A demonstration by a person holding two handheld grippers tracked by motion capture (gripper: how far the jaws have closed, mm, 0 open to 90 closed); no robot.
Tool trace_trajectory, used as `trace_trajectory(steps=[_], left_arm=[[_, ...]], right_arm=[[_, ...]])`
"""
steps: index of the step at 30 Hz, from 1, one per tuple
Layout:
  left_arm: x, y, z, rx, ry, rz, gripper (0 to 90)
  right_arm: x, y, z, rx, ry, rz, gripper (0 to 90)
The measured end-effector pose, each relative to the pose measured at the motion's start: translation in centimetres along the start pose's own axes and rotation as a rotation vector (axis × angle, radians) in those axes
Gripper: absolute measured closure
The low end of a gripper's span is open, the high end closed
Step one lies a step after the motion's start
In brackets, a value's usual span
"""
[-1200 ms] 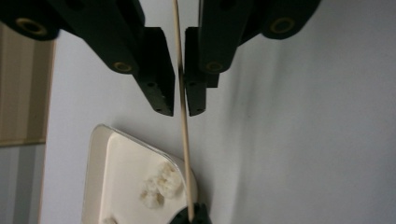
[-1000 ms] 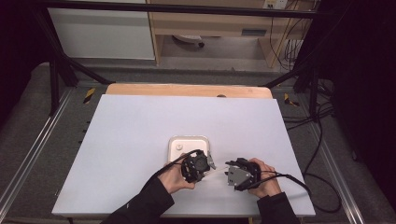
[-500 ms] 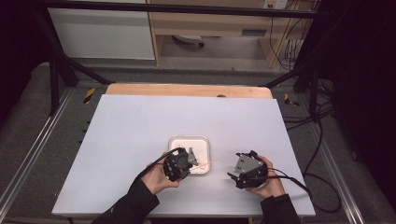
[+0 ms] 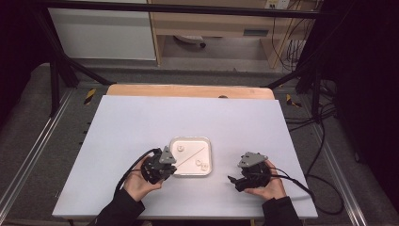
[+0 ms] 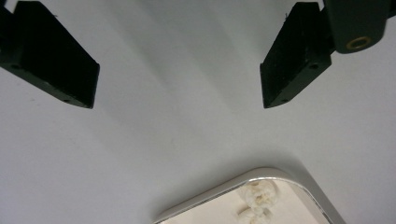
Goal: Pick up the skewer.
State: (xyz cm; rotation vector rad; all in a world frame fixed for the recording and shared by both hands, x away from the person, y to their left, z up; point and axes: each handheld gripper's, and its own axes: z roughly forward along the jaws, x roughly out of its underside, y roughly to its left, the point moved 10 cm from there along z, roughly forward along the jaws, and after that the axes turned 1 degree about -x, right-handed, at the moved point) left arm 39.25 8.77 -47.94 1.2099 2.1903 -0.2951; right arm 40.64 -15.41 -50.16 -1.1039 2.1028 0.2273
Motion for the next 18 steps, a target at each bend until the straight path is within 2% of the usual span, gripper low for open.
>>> trace_trajectory(steps=[8,13,18], left_arm=[[1.4,1.0,-1.1,-0.034,-0.085,-0.085,88.6],[2.0,1.2,-1.5,-0.046,-0.126,-0.113,88.6],[2.6,1.6,-1.7,-0.053,-0.153,-0.14,88.6]], right_arm=[[-0.8,0.4,-0.2,-0.054,-0.036,0.114,5.8],[-1.4,0.5,-0.2,-0.082,-0.067,0.182,3.4],[-2.3,0.6,-0.2,-0.096,-0.094,0.221,2.3]])
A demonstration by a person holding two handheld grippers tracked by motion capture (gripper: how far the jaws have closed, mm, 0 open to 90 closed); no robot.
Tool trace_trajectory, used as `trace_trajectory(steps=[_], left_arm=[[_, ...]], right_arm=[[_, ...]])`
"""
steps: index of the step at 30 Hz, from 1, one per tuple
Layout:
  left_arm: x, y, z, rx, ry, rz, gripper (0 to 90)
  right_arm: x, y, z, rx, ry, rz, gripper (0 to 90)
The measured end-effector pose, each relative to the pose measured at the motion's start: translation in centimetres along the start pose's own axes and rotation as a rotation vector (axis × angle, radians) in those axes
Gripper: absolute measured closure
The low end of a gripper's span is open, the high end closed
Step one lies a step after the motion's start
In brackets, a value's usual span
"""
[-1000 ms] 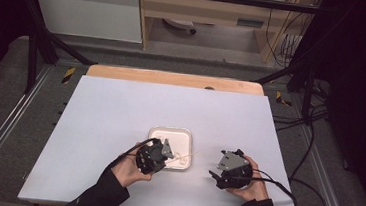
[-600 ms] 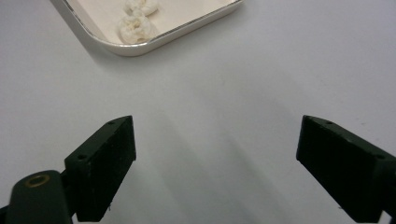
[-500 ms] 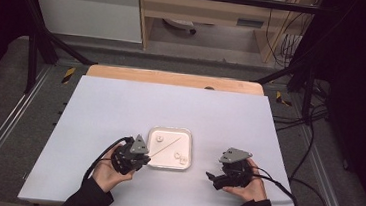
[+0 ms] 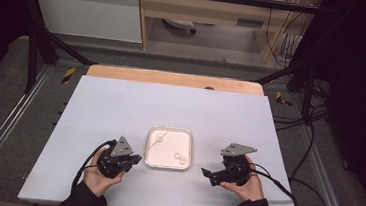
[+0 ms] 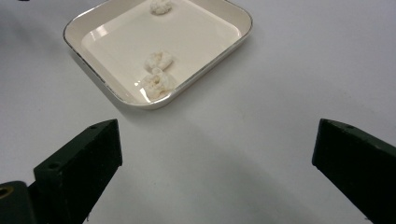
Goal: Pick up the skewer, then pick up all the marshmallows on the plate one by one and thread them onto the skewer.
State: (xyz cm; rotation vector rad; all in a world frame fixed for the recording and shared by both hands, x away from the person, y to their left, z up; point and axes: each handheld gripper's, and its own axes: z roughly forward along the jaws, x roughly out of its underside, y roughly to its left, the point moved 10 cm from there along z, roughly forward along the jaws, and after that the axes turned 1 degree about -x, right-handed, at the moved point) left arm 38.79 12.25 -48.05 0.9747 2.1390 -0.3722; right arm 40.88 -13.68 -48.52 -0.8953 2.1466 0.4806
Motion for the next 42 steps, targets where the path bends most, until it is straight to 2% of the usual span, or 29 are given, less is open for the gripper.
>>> trace_trajectory(steps=[10,21,33,39,42], left_arm=[[0.9,0.8,-0.5,-0.006,-0.041,-0.046,88.5],[0.9,1.1,-0.8,-0.023,-0.07,-0.049,88.6],[1.0,1.1,-0.7,-0.021,-0.082,-0.054,88.6],[1.1,1.0,-0.5,-0.015,-0.077,-0.059,88.6],[1.1,0.9,-0.5,-0.016,-0.076,-0.057,88.6]], right_arm=[[-2.2,0.9,1.2,-0.009,-0.028,0.013,1.8],[-4.7,1.8,3.1,-0.022,-0.054,0.037,1.8],[-6.1,2.4,5.4,-0.023,-0.04,0.038,2.3],[-6.5,2.9,6.9,-0.039,-0.027,0.02,8.9],[-6.3,3.2,7.5,-0.047,-0.002,0.003,13.3]])
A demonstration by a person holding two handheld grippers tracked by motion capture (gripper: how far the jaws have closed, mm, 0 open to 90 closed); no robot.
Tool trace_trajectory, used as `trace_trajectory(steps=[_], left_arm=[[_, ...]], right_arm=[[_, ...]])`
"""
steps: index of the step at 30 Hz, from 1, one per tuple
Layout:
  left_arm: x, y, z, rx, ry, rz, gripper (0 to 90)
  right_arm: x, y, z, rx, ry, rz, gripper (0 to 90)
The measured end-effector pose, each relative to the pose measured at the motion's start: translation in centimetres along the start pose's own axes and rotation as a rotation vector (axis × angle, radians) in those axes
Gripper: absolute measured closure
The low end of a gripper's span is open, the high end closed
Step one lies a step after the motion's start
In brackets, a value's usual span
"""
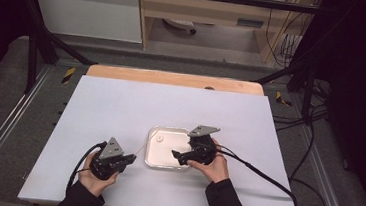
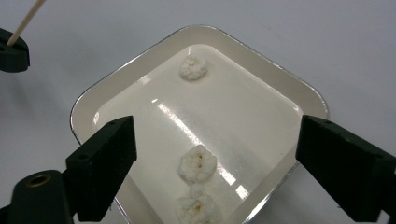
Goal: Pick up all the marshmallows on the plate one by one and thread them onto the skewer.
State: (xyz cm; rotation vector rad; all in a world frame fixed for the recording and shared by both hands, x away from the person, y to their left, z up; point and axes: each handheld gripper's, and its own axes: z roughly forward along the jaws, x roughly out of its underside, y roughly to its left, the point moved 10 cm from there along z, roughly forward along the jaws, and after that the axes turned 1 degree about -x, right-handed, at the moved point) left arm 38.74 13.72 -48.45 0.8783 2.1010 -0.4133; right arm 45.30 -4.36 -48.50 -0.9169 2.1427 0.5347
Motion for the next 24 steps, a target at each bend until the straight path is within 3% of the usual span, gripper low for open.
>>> trace_trajectory(steps=[4,9,14,24], left_arm=[[-0.1,-0.1,0.0,0.001,-0.002,0.004,88.6],[-0.1,0.0,0.0,0.0,-0.006,-0.004,88.6],[-0.1,-0.1,0.0,0.003,-0.005,0.0,88.6],[0.0,-0.2,0.2,0.007,0.002,0.003,88.6]], right_arm=[[0.6,0.4,0.9,-0.012,0.028,-0.029,19.6],[1.2,0.5,1.6,-0.038,0.064,-0.018,28.9],[1.7,0.8,2.0,-0.055,0.079,-0.041,41.1],[2.3,0.7,2.4,-0.034,0.096,-0.064,56.7]])
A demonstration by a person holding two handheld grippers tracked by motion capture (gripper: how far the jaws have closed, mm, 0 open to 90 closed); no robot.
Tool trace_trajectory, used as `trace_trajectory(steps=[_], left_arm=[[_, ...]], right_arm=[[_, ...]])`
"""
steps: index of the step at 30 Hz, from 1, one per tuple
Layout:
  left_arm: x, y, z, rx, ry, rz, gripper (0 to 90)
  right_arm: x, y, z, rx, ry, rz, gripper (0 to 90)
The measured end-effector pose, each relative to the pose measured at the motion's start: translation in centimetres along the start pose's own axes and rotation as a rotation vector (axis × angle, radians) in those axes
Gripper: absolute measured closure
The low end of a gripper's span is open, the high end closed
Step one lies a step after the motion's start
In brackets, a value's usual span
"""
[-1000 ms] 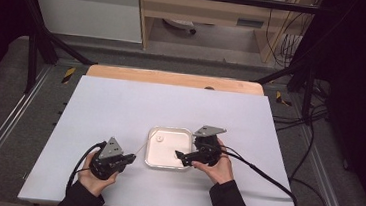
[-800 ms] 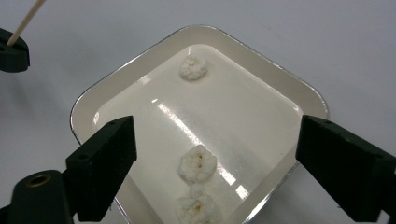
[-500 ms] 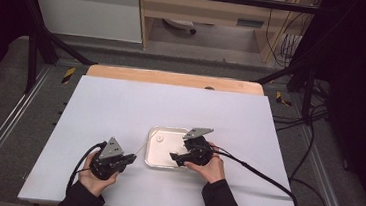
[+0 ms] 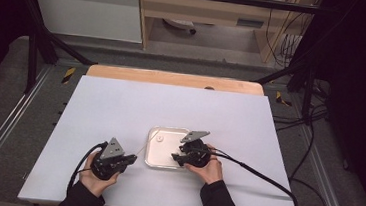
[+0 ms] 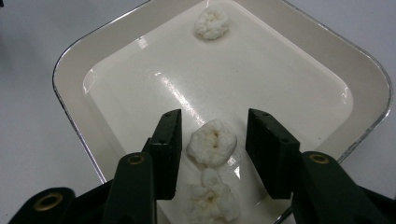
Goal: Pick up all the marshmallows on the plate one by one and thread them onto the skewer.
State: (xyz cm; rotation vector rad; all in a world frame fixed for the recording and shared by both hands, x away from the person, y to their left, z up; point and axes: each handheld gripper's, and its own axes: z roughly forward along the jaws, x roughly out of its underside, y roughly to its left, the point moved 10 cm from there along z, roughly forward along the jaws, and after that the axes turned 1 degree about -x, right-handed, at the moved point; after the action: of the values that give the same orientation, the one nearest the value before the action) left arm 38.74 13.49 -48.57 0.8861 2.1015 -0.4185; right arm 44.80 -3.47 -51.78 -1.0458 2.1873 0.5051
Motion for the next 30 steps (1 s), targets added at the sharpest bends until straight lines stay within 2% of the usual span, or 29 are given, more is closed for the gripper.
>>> trace_trajectory(steps=[4,11,18,24,30], left_arm=[[-0.1,0.0,0.0,-0.001,-0.004,0.002,88.6],[-0.1,-0.2,0.0,0.0,-0.006,0.003,88.6],[-0.2,-0.3,0.0,0.0,-0.012,0.006,88.6],[-0.3,-0.4,0.0,0.001,-0.021,0.008,88.6],[-0.5,-0.8,0.0,0.012,-0.037,0.011,88.6]], right_arm=[[0.0,0.0,-0.1,0.005,0.002,-0.007,62.9],[0.1,0.1,0.0,0.016,-0.01,-0.01,66.6],[-0.1,0.1,-0.1,0.012,-0.02,0.011,69.6],[-0.9,0.1,-1.0,-0.006,-0.048,0.028,71.0],[-2.1,0.2,-2.7,-0.044,-0.102,0.051,71.5]])
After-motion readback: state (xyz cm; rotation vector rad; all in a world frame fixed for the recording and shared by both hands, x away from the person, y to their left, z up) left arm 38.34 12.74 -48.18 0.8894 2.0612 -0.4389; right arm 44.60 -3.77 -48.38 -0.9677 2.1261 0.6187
